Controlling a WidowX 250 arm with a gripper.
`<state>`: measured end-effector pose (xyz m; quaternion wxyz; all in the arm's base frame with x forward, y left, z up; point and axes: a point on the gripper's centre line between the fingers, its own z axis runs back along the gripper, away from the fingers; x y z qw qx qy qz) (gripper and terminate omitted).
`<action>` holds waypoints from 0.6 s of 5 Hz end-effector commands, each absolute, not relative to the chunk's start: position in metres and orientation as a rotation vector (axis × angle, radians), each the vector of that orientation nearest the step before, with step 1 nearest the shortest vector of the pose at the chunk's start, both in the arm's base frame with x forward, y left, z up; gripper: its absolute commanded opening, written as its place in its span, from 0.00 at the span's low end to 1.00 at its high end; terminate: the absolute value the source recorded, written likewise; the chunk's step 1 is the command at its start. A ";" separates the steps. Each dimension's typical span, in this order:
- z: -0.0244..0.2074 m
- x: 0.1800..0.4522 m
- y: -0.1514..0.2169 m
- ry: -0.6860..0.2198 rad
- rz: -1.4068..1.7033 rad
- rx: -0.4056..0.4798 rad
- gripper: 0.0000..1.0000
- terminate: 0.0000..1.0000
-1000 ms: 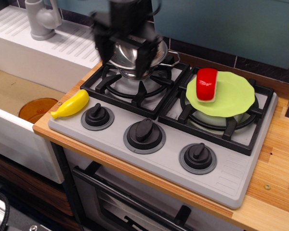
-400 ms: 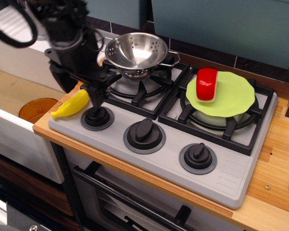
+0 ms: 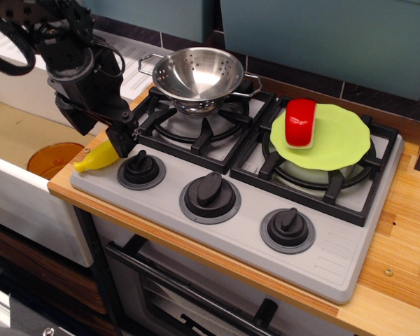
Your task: End effector transition from object to object
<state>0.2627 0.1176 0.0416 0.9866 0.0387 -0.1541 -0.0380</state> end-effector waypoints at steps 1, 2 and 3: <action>0.035 0.274 0.126 -0.374 -0.076 0.090 1.00 0.00; 0.027 0.272 0.122 -0.351 -0.068 0.086 1.00 0.00; 0.025 0.271 0.111 -0.288 -0.060 0.097 1.00 1.00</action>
